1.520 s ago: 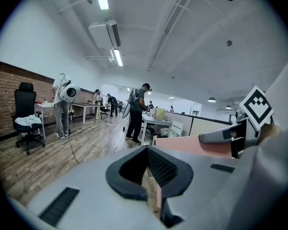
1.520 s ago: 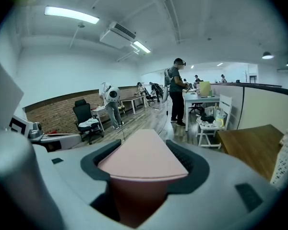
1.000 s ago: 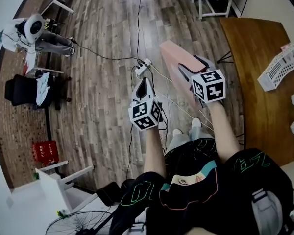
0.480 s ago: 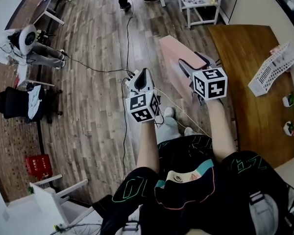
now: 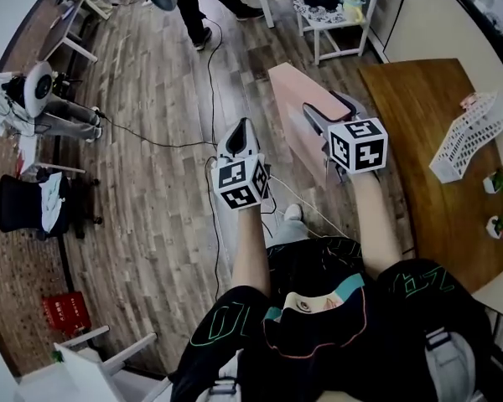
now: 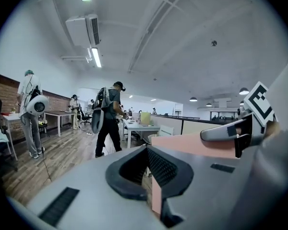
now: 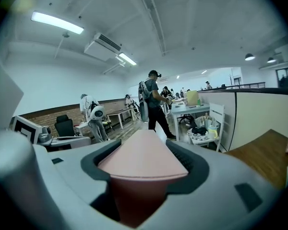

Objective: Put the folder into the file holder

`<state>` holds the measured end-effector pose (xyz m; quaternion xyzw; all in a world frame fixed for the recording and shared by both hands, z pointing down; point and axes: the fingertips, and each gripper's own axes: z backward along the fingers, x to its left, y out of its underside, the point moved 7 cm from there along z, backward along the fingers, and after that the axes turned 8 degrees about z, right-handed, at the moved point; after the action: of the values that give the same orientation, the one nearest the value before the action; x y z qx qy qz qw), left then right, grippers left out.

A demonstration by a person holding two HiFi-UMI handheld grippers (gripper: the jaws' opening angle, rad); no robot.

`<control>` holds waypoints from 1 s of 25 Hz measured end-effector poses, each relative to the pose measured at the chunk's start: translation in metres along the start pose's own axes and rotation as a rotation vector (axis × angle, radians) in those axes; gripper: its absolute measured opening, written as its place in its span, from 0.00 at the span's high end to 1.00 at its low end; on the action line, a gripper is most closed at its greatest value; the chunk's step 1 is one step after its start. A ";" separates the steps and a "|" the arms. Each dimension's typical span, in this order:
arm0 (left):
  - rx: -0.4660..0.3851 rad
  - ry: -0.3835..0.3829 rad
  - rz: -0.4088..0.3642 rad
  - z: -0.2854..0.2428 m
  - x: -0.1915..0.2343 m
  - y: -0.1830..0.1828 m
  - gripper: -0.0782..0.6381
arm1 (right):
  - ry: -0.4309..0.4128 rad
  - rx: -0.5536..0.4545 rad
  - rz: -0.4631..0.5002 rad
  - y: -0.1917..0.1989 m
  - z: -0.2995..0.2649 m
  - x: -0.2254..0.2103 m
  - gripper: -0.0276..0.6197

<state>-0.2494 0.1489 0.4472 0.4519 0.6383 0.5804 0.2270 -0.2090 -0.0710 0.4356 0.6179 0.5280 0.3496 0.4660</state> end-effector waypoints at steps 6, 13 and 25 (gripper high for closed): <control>0.011 0.085 0.011 -0.040 0.011 -0.011 0.90 | 0.097 -0.010 -0.009 -0.018 -0.016 -0.012 0.50; 0.007 0.255 -0.012 -0.083 -0.011 -0.033 0.89 | 0.274 -0.096 -0.053 -0.047 0.003 -0.039 0.50; 0.029 0.641 -0.051 -0.133 -0.120 -0.040 0.89 | 0.634 -0.187 -0.063 -0.065 0.103 -0.087 0.50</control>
<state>-0.3114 -0.0202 0.4112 0.2332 0.6965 0.6782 0.0224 -0.1522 -0.1768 0.3465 0.4165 0.6311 0.5569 0.3437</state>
